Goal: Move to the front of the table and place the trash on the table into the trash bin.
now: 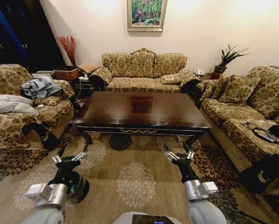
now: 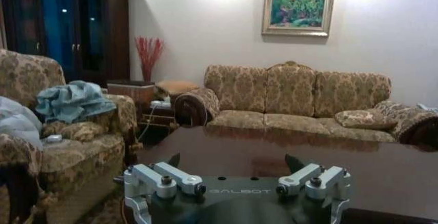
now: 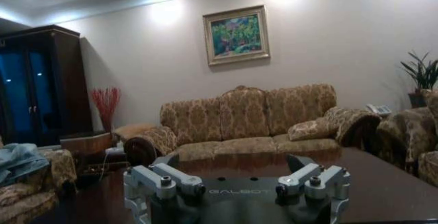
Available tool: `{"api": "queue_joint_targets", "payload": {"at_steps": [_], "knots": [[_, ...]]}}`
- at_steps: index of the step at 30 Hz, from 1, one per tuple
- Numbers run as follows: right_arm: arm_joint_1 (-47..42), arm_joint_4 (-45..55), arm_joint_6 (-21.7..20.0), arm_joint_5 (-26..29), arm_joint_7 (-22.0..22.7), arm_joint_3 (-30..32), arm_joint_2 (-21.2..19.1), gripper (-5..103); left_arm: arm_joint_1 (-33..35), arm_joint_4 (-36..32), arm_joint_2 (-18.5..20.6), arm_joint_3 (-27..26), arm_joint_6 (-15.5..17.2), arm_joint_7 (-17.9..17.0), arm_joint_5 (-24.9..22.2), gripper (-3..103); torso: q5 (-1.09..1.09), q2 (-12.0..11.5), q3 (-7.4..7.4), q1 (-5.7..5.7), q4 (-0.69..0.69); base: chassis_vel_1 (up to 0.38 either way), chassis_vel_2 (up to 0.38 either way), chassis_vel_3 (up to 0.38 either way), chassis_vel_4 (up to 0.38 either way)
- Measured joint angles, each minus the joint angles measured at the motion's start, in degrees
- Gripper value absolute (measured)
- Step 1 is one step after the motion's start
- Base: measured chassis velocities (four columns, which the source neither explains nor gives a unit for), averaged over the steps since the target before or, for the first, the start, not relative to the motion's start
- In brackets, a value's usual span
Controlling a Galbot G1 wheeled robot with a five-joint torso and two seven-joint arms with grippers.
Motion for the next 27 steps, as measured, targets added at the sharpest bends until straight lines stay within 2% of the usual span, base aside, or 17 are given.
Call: {"api": "queue_joint_targets", "payload": {"at_steps": [5,27], "knots": [[-0.7,2.0,-2.2,-0.4,-0.6,0.2,-0.1,100,-0.3,0.2,-0.3,0.0,-0.1,0.1,-0.2,100,0.00,0.0,0.00,0.00,0.00,0.000,0.000,0.000,0.000],[-0.7,1.9,-2.0,-0.4,-0.9,0.3,-0.1,100,-0.4,0.4,-0.4,0.0,-0.6,0.2,-0.2,100,0.00,0.0,0.00,0.00,0.00,0.000,0.000,0.000,0.000]]}}
